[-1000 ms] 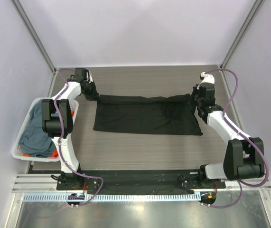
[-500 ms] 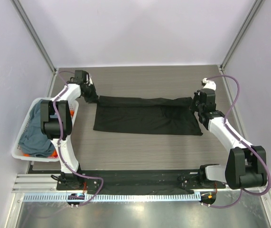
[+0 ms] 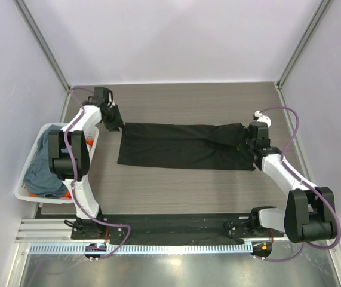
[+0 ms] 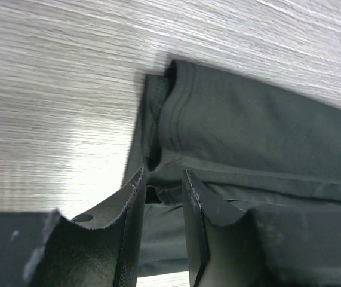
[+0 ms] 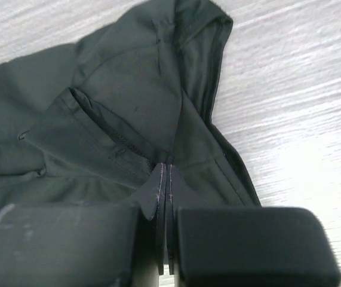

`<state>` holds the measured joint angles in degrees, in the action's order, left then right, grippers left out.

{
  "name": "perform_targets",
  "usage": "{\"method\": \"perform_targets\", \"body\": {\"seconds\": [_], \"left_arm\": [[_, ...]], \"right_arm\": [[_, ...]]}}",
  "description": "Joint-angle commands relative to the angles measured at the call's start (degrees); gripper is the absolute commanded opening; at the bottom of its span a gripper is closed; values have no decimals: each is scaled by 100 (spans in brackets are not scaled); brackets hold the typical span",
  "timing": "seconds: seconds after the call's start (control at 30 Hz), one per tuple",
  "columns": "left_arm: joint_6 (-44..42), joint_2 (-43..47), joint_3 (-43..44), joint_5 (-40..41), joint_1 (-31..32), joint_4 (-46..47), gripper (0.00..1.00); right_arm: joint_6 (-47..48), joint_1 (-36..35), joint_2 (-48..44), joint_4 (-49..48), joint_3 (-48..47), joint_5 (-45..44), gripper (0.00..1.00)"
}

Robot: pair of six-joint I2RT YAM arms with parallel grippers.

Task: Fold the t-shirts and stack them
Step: Fold the tshirt

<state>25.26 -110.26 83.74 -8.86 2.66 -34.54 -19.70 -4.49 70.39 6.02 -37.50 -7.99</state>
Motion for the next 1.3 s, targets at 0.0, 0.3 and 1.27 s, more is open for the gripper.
{"method": "perform_targets", "body": {"seconds": [0.0,0.3,1.27], "left_arm": [[76,136,-25,210,183,-149,32],[304,-188,36,341,271,-237,33],[814,-338,546,552,332,-439,37]], "right_arm": [[-139,-8,-157,-110,14,17,1],[-235,-17,-236,-101,-74,210,1],[-271,-52,-114,110,-328,315,1]]}}
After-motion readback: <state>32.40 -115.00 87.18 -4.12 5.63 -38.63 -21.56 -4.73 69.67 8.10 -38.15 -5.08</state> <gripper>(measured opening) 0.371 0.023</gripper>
